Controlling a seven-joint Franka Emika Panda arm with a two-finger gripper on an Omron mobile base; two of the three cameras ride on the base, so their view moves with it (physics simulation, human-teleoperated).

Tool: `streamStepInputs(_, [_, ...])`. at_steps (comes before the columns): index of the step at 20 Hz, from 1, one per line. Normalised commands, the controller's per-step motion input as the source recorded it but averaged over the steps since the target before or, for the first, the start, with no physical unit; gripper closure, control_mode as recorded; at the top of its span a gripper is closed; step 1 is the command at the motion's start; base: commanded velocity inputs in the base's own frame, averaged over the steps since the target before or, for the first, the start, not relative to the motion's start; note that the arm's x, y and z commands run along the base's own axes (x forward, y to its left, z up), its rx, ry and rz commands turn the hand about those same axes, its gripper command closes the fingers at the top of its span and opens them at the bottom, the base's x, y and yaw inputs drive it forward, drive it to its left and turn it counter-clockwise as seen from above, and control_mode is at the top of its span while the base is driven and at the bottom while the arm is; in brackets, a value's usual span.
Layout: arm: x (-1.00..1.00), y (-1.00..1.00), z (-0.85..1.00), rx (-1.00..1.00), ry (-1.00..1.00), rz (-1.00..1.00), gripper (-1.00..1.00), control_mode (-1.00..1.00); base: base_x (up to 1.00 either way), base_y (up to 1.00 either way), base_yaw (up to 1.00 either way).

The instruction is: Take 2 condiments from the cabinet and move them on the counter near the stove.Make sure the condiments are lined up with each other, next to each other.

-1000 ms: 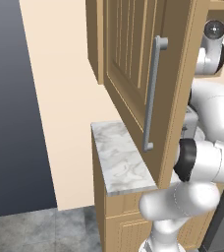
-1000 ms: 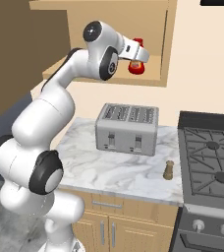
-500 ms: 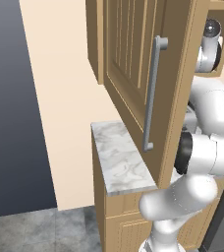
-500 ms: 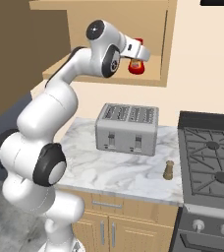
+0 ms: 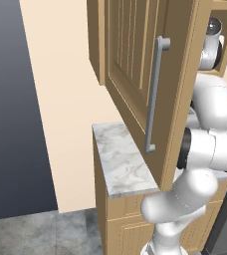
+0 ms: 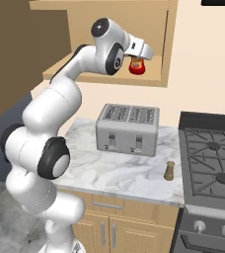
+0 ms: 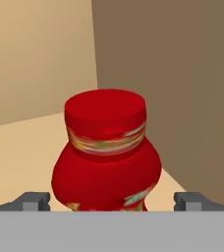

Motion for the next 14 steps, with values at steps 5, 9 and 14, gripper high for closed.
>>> streamStepInputs(5, [0.17, -0.05, -0.05, 0.0, 0.01, 0.0, -1.0, -1.0, 0.0, 0.0, 0.0])
streamStepInputs(9, [0.15, -0.04, -0.07, 0.0, 0.0, 0.0, -1.0, -1.0, 0.0, 0.0, 0.0])
streamStepInputs(14, [0.04, -0.01, -0.02, 0.0, 0.0, 0.0, -1.0, -1.0, 0.0, 0.0, 0.0])
